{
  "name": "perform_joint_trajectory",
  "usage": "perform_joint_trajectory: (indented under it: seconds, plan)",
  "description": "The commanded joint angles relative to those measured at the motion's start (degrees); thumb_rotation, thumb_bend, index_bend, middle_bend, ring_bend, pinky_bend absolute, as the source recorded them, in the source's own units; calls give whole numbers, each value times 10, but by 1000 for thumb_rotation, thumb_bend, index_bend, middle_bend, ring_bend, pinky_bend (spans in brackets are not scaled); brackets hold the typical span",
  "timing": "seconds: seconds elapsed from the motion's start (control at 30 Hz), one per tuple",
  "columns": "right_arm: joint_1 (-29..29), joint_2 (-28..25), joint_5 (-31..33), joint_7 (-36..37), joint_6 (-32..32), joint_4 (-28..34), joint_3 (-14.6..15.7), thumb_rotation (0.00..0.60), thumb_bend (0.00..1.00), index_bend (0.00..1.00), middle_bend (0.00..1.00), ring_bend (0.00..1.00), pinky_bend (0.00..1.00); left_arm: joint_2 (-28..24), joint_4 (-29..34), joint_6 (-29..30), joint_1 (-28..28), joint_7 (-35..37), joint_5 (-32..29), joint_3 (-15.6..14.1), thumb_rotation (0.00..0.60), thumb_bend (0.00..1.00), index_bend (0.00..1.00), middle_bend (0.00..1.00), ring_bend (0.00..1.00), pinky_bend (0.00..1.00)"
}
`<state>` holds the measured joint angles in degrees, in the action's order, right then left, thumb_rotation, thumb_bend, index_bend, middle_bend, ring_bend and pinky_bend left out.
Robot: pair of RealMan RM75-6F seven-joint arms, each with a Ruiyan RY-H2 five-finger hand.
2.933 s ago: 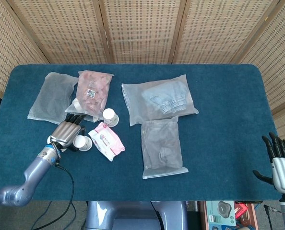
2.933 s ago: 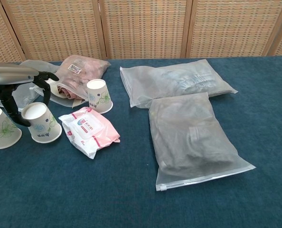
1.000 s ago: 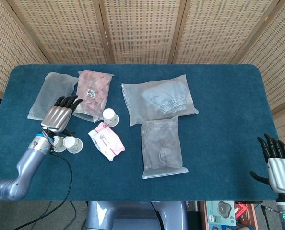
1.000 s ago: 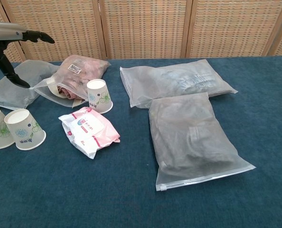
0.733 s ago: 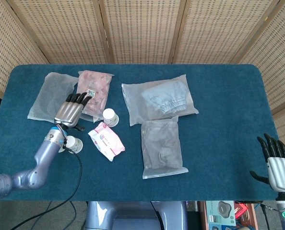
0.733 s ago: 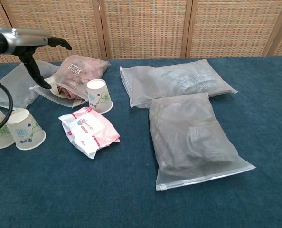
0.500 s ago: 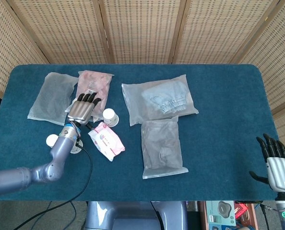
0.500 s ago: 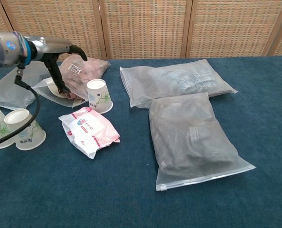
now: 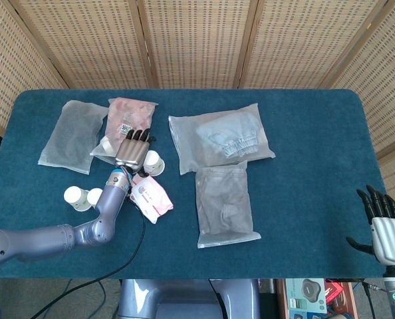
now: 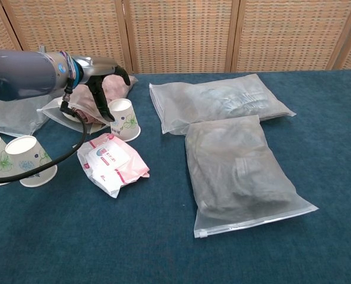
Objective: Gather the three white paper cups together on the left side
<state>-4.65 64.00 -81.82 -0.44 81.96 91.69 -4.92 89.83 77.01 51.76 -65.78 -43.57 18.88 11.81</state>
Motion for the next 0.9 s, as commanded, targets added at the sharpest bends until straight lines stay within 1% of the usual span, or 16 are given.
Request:
perform_joint_trajectory:
  seconds: [0.03, 0.3, 0.53, 0.67, 0.77, 0.9]
  plan:
    - [-1, -1, 2, 4, -3, -1, 0, 600, 93, 0, 0, 0, 0, 10, -12, 0, -6, -7, -9, 0, 600, 166, 166, 0, 0, 0]
    - [0, -4, 7, 16, -3, -5, -3, 600, 94, 0, 0, 0, 0, 37, -52, -11, -16, -18, -29, 3, 600, 166, 182, 0, 0, 0]
    - [0, -5, 10, 20, -3, -9, -4, 600, 93, 0, 0, 0, 0, 58, -80, -22, -21, -22, -35, 3, 600, 166, 310, 0, 0, 0]
    - [2, -5, 8, 25, 0, -10, -5, 600, 93, 0, 0, 0, 0, 71, -96, -22, -22, -21, -31, 4, 600, 166, 406, 0, 0, 0]
    - [2, -5, 9, 27, 1, -11, -5, 600, 93, 0, 0, 0, 0, 74, -99, -22, -22, -24, -34, 2, 600, 166, 438, 0, 0, 0]
    - [3, -6, 7, 31, 4, -12, -6, 600, 93, 0, 0, 0, 0, 71, -96, -18, -18, -27, -32, 1, 600, 165, 441, 0, 0, 0]
